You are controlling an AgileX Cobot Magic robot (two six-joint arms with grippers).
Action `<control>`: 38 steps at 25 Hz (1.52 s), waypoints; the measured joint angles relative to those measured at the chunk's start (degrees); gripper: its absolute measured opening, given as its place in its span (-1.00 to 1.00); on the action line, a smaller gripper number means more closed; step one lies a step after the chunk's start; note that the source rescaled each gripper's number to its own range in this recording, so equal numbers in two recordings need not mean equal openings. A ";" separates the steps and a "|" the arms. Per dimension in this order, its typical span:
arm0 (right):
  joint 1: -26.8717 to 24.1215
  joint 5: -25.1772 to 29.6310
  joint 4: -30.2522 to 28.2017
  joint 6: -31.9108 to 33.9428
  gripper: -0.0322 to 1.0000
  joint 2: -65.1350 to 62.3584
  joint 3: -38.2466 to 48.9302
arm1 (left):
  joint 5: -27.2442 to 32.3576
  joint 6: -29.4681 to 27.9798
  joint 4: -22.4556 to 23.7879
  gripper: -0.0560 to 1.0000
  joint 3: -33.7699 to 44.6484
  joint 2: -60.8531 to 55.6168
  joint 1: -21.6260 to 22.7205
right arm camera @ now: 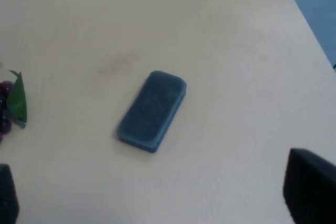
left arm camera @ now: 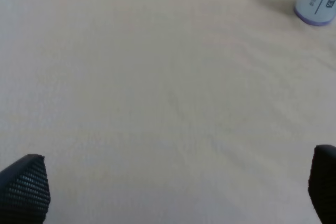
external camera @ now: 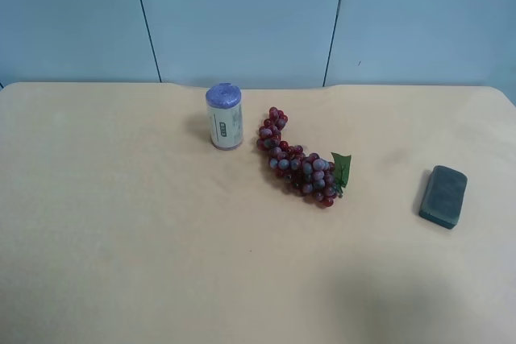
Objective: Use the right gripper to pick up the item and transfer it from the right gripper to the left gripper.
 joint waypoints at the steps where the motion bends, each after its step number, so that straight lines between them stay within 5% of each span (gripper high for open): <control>1: 0.00 0.00 0.00 0.00 1.00 0.00 0.00 | 0.00 0.00 0.00 1.00 0.00 0.00 0.00; 15: 0.00 0.83 0.00 1.17 1.00 1.66 -0.46 | 0.00 0.00 0.00 1.00 0.00 0.00 0.00; 28: 0.00 2.71 -2.07 14.58 1.00 40.02 -13.07 | -0.03 0.00 0.05 1.00 0.00 0.00 0.00; 38: 0.00 -11.23 -4.55 22.62 1.00 65.94 -13.85 | -0.03 0.00 0.05 1.00 0.00 0.00 0.00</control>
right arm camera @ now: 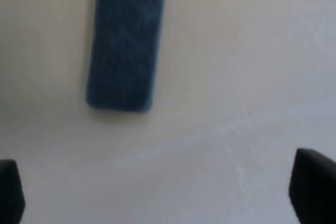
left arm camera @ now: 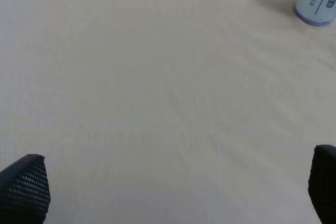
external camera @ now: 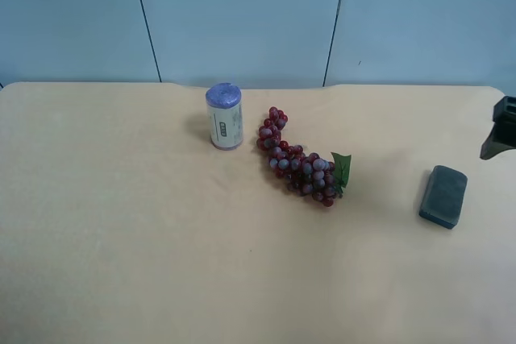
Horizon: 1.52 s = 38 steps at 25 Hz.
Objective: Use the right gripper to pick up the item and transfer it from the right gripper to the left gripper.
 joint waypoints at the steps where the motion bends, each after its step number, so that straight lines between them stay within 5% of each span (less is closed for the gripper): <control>1: 0.00 -1.73 0.00 0.41 1.00 2.08 0.00 | 0.00 0.00 0.00 1.00 0.00 0.00 0.00; 16: -0.68 -16.71 2.02 2.94 1.00 25.08 -0.07 | 0.00 0.00 0.00 1.00 0.00 0.00 0.00; 38: -0.68 -23.93 6.56 2.94 0.92 34.57 -0.18 | 0.00 0.00 0.00 1.00 0.00 0.00 0.00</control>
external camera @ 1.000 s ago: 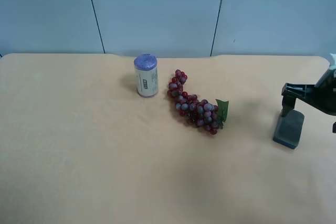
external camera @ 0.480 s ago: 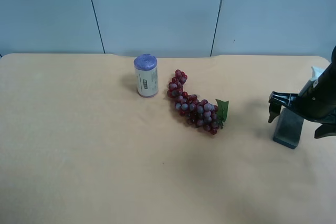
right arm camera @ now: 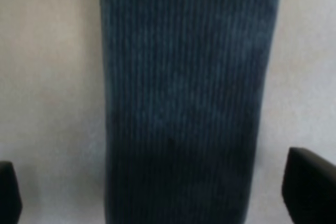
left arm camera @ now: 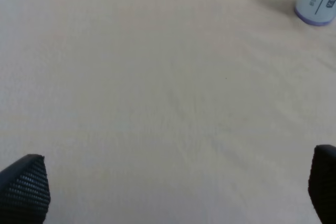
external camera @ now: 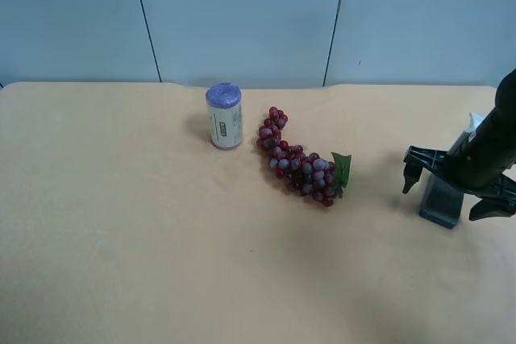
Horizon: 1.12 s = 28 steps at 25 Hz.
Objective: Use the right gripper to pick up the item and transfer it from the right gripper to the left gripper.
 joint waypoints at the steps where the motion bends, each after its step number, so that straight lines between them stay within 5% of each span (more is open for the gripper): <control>1: 0.00 -0.02 0.00 0.00 0.85 0.13 0.00 | 0.00 0.00 0.00 1.00 0.00 0.00 0.00; 7: 0.00 -0.43 0.00 0.00 0.12 0.25 0.00 | 0.00 0.00 0.00 1.00 0.00 0.00 0.00; 12: 0.00 -0.38 0.00 -0.06 -0.86 0.25 0.00 | 0.00 0.00 0.00 1.00 0.00 0.00 0.00; 28: -0.06 3.24 0.00 -1.83 -0.92 -3.09 0.00 | 0.00 0.00 0.00 1.00 0.00 0.00 0.00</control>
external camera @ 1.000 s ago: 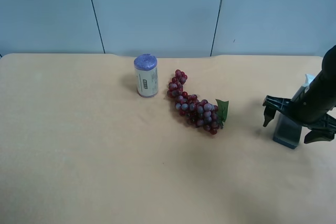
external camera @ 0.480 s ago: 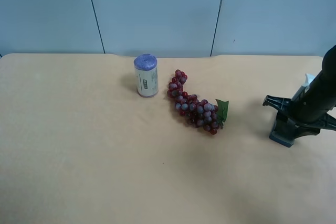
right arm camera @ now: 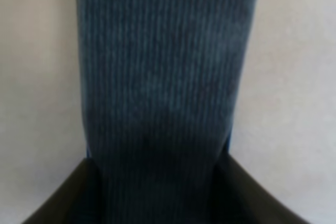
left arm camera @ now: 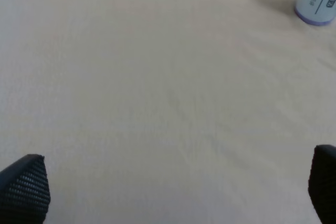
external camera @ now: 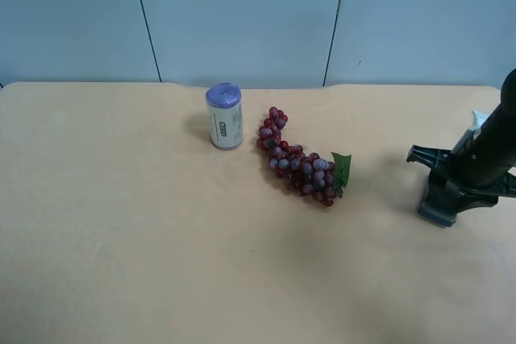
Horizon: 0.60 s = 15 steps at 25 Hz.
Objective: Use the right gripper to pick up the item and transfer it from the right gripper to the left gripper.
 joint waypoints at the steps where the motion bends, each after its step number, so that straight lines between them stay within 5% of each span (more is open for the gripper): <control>1: 0.00 0.57 0.00 -0.63 -0.92 -1.23 0.00 | 0.00 0.00 0.00 1.00 0.00 0.00 0.00; 15: 0.00 15.42 4.43 -20.06 -0.92 -16.74 -0.62 | 0.00 0.00 0.00 1.00 0.00 0.00 0.00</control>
